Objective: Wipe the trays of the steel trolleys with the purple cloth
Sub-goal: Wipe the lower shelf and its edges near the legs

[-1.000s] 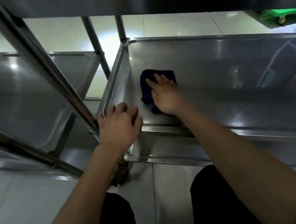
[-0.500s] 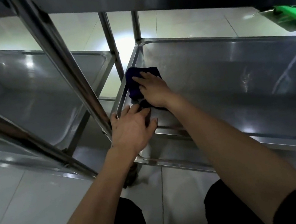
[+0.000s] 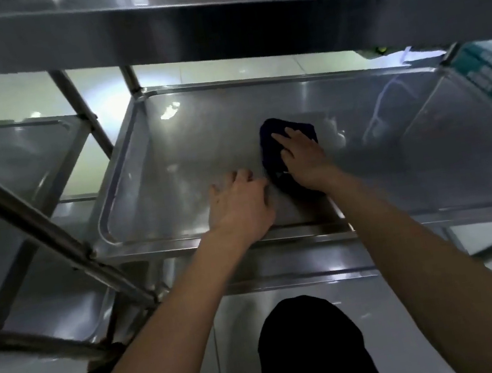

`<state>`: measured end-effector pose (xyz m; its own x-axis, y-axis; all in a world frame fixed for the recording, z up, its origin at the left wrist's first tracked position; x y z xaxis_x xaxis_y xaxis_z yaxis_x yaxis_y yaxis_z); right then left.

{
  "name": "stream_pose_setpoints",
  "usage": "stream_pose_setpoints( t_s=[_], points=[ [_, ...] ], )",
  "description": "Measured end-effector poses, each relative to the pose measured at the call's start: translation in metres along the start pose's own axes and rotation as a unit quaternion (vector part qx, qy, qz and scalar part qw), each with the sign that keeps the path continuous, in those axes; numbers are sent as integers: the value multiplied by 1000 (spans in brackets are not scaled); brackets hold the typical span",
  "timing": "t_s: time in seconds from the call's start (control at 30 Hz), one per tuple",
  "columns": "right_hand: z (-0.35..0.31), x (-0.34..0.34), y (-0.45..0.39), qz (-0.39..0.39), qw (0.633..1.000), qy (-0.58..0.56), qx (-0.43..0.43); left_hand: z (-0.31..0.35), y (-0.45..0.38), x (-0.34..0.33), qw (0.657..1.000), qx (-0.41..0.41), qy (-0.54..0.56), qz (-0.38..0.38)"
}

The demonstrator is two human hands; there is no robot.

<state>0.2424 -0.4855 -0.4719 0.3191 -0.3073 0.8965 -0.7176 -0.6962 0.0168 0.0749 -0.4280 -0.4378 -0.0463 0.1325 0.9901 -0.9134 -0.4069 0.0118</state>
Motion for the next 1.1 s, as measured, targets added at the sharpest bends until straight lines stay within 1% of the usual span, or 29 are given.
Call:
stream_pose_setpoints(
  t_s=[0.07,0.13,0.2,0.3,0.5,0.6,0.67,0.73,0.8,0.87,0.97,1.03,1.1],
  points=[
    [46,23,11,17,999,11,-36,12,-8,-6,1000,7,-7,-11],
    [89,47,23,42,996,13,-72,13,-11,-7,1000,15,-14,-1],
    [115,61,31,52,995,2,-86,11,-10,-9,1000,11,-13,15],
    [121,64,31,53,995,7,-85,10,-7,-12,999,-6,-13,36],
    [103,58,25,50,994,20,-96,1,-9,-11,999,-20,0,51],
    [73,45,14,44,995,32,-80,-12,-6,-6,997,-50,30,52],
    [44,30,3,36,997,38,-56,-32,1,-1,996,-44,52,57],
    [13,13,-8,22,999,35,-27,-63,11,9,996,-4,43,78],
    [-20,-5,-19,4,1000,29,5,-100,24,18,994,47,8,96],
    [-55,-20,-30,-5,999,28,33,-136,39,25,990,91,-35,99],
    [-114,-47,-46,-22,997,24,67,-174,61,30,983,147,-46,95],
    [-152,-65,-55,-32,995,17,91,-185,72,28,983,157,-51,84],
    [-187,-81,-63,-42,993,12,114,-189,78,25,984,146,-65,79]
  ],
)
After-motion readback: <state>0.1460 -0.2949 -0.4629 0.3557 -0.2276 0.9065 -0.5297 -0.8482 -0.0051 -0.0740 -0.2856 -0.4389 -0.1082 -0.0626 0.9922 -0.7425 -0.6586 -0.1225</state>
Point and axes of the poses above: each hand's wrist, its own y-axis away from the middle knuckle, its own x-axis out of the back of the hand, z = x × y, the point moved 8 cm from there along -y, towards the middle knuckle, and after that the axes turned 3 degrees about -y, right-handed, at the moved point
